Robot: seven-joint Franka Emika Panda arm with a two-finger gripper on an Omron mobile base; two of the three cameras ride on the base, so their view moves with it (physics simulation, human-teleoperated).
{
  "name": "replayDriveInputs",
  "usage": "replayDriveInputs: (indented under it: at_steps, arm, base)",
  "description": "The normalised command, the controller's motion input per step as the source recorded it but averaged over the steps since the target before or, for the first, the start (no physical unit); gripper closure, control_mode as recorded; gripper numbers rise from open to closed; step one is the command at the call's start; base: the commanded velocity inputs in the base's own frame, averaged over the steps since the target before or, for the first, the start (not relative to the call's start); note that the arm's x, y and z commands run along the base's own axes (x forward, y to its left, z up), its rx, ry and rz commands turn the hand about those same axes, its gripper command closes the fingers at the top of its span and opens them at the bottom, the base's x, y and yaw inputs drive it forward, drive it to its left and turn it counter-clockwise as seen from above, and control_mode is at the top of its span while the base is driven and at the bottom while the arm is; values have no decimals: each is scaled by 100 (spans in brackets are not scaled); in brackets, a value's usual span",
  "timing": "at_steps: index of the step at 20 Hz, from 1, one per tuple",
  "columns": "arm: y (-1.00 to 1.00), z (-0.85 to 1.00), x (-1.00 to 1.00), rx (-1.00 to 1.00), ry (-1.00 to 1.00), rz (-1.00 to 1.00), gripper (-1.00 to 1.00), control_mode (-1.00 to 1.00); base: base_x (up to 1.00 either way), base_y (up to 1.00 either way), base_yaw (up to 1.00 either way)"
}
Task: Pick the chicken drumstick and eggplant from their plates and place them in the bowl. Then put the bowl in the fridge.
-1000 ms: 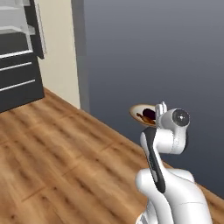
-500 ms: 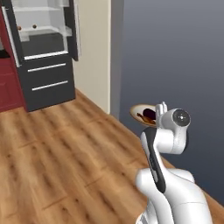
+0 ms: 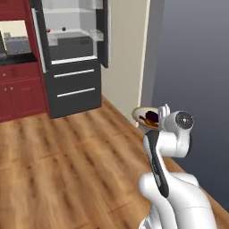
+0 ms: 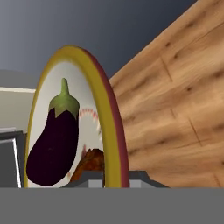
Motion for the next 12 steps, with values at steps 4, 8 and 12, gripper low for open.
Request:
replayDriveInputs:
  at_steps: [4, 8, 12]
  arm:
    - [0, 0, 0, 0, 0, 0, 100, 100]
    - [0, 0, 0, 0, 0, 0, 100, 100]
    - [0, 0, 0, 0, 0, 0, 100, 100]
  base:
    - [94, 0, 25]
    - [94, 0, 21]
    - [92, -3, 18]
